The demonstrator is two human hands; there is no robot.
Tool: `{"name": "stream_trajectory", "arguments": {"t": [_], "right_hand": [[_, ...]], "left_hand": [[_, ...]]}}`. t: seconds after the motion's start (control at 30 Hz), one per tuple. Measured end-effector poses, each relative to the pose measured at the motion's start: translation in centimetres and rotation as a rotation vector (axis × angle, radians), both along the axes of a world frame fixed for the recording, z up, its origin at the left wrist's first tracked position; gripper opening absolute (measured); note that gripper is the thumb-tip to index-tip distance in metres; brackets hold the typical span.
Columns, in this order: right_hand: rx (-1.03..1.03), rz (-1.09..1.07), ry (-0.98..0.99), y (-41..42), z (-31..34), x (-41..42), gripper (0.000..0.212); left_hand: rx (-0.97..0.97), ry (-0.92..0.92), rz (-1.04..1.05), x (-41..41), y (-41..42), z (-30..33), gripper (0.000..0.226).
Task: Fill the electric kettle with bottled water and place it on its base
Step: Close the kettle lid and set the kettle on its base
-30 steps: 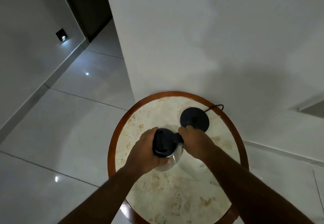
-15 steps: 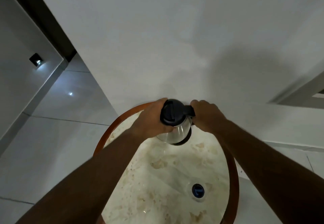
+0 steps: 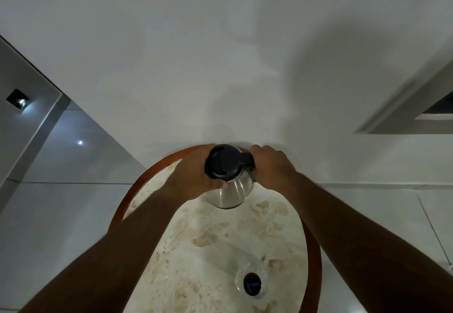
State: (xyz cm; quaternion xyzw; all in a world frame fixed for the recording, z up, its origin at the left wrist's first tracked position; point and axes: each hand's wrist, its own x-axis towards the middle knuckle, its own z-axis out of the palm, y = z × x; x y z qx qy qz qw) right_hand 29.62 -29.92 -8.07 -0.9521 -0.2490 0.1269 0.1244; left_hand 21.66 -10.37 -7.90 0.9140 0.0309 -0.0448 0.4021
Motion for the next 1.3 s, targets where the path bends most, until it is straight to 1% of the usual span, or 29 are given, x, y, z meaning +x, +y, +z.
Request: {"name": "stream_trajectory", "arguments": {"t": [0.1,0.17,0.33,0.4,0.43,0.5,0.53,0.63,0.7,0.77,0.8,0.87,0.93,1.03,1.1,1.2,1.3], "right_hand": [[0.017,0.026,0.003,0.5,-0.4,-0.6,0.025],[0.037,0.003,0.008,0.5,-0.7,-0.9,0.027],[0.114,-0.157,0.107,-0.4,-1.6,-0.4,0.028],[0.182,-0.222,0.143,-1.0,-2.1,-0.7,0.034],[0.219,-0.241,0.148,-1.1,-2.4,-1.3,0.043],[0.239,-0.247,0.094,-1.2,-3.0,-2.7,0.063],[0.215,-0.230,0.044,-1.1,-3.3,-3.4,0.067],[0.068,-0.147,-0.116,-0.9,-4.0,-4.8,0.072],[-0.030,-0.097,-0.167,-1.1,-3.7,-4.7,0.075],[-0.097,-0.047,-0.170,-1.3,-3.0,-4.4,0.075],[-0.094,-0.031,-0.154,-1.4,-2.6,-4.2,0.074],[-0.019,-0.012,-0.096,-1.5,-2.1,-3.7,0.071],[0.043,0.006,-0.079,-1.6,-1.9,-3.4,0.065],[0.063,-0.013,-0.109,-1.7,-1.7,-3.3,0.051],[0.057,-0.022,-0.116,-1.5,-1.6,-3.3,0.046],[0.049,-0.042,-0.107,-1.0,-1.6,-3.5,0.046],[0.032,-0.049,-0.104,-0.6,-2.0,-4.1,0.055]], "left_hand": [[0.009,0.041,0.009,-0.9,0.7,-0.8,0.082],[0.009,0.059,-0.002,-0.9,0.8,-1.2,0.082],[-0.023,0.044,0.025,-0.5,0.7,-2.0,0.080],[-0.030,0.037,0.029,-0.5,0.6,-2.1,0.079],[-0.025,0.039,0.031,-0.7,0.6,-2.2,0.080],[-0.008,0.041,0.036,-0.5,0.5,-2.0,0.079],[-0.002,0.042,0.035,-0.5,0.4,-1.9,0.080],[0.007,0.039,0.029,-0.7,0.4,-1.8,0.080],[0.011,0.040,0.034,-0.8,0.3,-1.5,0.075],[0.022,0.042,0.030,-0.9,0.4,-1.1,0.074],[0.033,0.049,0.023,-1.0,0.4,-0.9,0.075],[0.060,0.069,0.004,-1.1,0.4,-0.5,0.078],[0.084,0.097,-0.020,-1.2,0.3,-0.2,0.082],[0.150,0.172,-0.073,-1.2,0.1,0.8,0.088],[0.159,0.201,-0.093,-1.0,0.2,1.2,0.087],[0.167,0.195,-0.086,-1.3,0.2,1.2,0.088],[0.222,0.163,-0.087,-2.0,0.1,0.5,0.089]]}}
